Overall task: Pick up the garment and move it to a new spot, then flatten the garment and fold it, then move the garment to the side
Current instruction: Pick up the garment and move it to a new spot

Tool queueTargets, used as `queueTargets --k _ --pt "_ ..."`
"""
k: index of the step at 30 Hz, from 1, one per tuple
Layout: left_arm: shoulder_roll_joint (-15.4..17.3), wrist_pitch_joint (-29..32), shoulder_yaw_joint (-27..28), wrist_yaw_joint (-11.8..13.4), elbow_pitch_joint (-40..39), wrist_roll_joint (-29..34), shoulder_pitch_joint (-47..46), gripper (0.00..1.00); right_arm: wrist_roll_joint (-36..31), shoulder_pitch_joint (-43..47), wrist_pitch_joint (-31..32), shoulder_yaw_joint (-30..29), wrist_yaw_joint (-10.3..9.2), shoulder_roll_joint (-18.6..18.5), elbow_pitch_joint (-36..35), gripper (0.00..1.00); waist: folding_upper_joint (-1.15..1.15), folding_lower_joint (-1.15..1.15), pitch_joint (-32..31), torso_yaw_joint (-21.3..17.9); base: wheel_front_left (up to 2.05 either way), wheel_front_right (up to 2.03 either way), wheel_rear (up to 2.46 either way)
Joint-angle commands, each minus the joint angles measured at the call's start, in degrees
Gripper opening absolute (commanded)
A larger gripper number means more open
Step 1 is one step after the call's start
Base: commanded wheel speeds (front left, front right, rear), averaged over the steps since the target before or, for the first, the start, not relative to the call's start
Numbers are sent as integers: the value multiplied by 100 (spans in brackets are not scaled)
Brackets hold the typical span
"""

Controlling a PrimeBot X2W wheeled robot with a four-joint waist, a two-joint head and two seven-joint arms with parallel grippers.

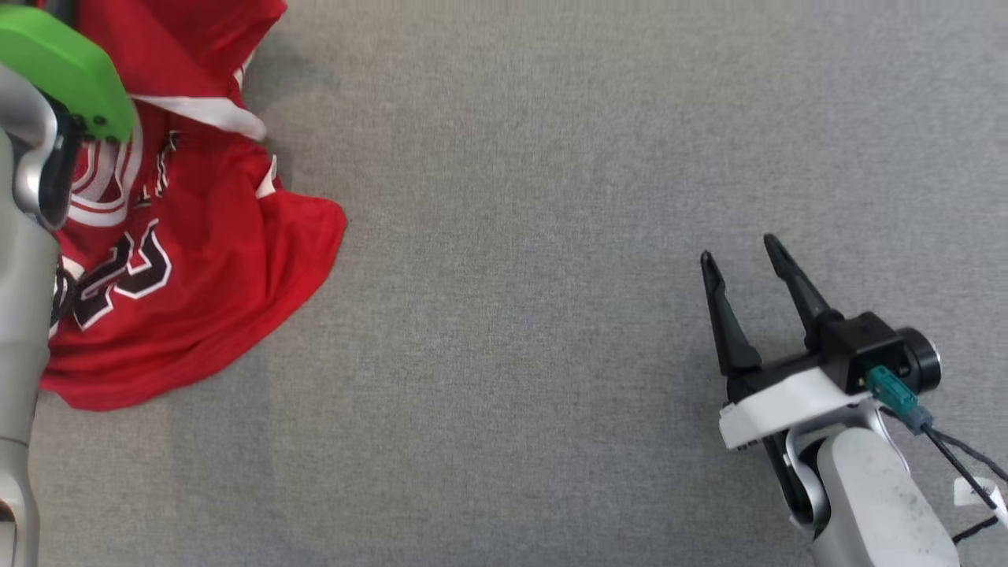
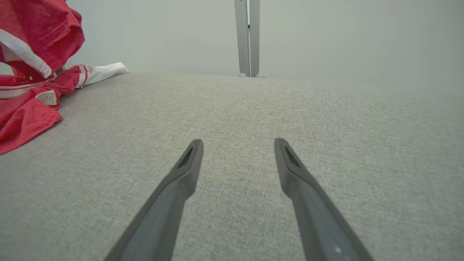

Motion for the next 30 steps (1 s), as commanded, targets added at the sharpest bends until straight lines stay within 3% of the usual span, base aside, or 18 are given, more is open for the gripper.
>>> queueTargets --k 1,5,12,19,22,25,30 --pt "56 103 13 -44 -270 -102 23 0 70 145 0 -24 -4 26 28 100 0 0 -474 -98 0 0 0" --pt "53 557 -3 -94 -1444 -503 380 0 103 380 -1 -151 -4 91 39 100 0 0 -768 -190 0 0 0" --pt "49 1559 -37 -130 -4215 -1785 1647 0 54 648 -1 -434 -4 135 -32 100 0 0 -1104 -549 0 0 0" --pt "-86 2357 -219 195 -6268 -2940 3002 0 68 720 -1 -536 -4 159 -107 100 0 0 -1078 -1087 0 0 0" --pt "-208 2504 -447 381 -6505 -3111 3404 0 108 682 -1 -498 -4 164 -107 100 0 0 -992 -1384 0 0 0" --pt "-427 2579 -762 458 -6258 -3109 3567 0 181 632 -1 -444 -4 168 -99 100 0 0 -915 -1660 0 0 0" --pt "-803 2060 -1286 504 -4808 -2122 3174 0 404 448 -1 -290 -3 170 -113 100 0 0 -718 -2226 0 0 0"
